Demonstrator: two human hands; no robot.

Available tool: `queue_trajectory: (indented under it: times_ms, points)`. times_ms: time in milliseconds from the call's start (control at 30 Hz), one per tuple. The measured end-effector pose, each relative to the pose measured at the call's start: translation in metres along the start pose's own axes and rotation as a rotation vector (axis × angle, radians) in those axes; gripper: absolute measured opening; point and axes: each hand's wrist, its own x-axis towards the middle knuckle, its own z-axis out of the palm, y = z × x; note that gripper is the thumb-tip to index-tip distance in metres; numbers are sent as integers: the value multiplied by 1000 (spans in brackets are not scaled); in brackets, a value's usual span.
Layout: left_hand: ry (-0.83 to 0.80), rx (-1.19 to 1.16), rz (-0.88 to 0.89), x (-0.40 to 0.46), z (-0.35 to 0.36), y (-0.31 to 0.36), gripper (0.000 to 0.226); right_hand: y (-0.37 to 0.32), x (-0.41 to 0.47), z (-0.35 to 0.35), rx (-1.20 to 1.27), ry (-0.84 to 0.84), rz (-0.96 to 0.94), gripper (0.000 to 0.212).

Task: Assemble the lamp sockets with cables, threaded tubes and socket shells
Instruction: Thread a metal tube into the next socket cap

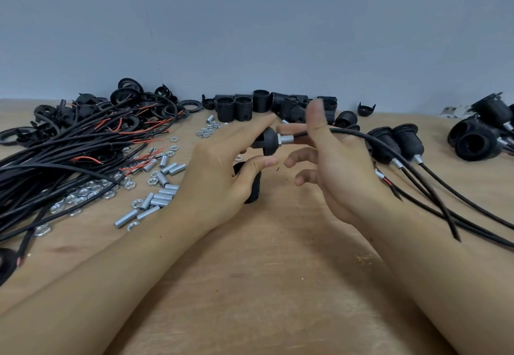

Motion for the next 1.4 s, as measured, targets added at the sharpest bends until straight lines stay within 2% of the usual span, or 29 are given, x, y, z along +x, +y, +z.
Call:
queue_trajectory:
  times_ms: [67,133,233,333,433,467,567,700,800,933,1033,1167,1267,1333,1400]
  points:
    - [-5,-9,44,1,-1,2,52,-3,0,-1,99,-66,97,59]
    - [0,-7,72,1,-1,5,54,-6,0,-2,208,-135,187,59]
    - [32,-15,-7,-1,0,6,43,-7,-1,-1,327,-188,289,54]
    - [47,-23,-77,0,-1,8,38,-5,0,0,195,-148,205,56]
    - [28,-121,-146,0,0,10,33,-6,0,1,304,-217,220,58]
    - [5,-187,-196,0,1,11,28,-6,-1,0,252,-202,165,56]
    - [-74,-274,-264,-1,0,10,26,-4,0,-1,-124,-54,-75,51]
    - [-149,-307,-221,0,-3,11,30,-5,-1,-2,-96,22,-72,54]
    - [-141,-341,-248,-1,-1,13,30,-4,-1,0,-79,71,-110,58]
    - [-127,-295,-158,1,-2,17,30,-1,-2,4,10,14,41,64]
    - [-137,-269,-93,3,-1,16,30,1,-2,6,-53,-4,24,61]
    - [-30,-321,-176,0,3,14,32,0,-3,8,181,-209,187,68]
    - [67,-303,-264,-1,3,10,25,-3,-3,11,245,-258,259,72]
    - [63,-215,-173,-1,2,9,14,-5,-3,10,250,-242,272,71]
    - [55,-149,-93,0,1,13,17,-6,-3,9,253,-229,266,67]
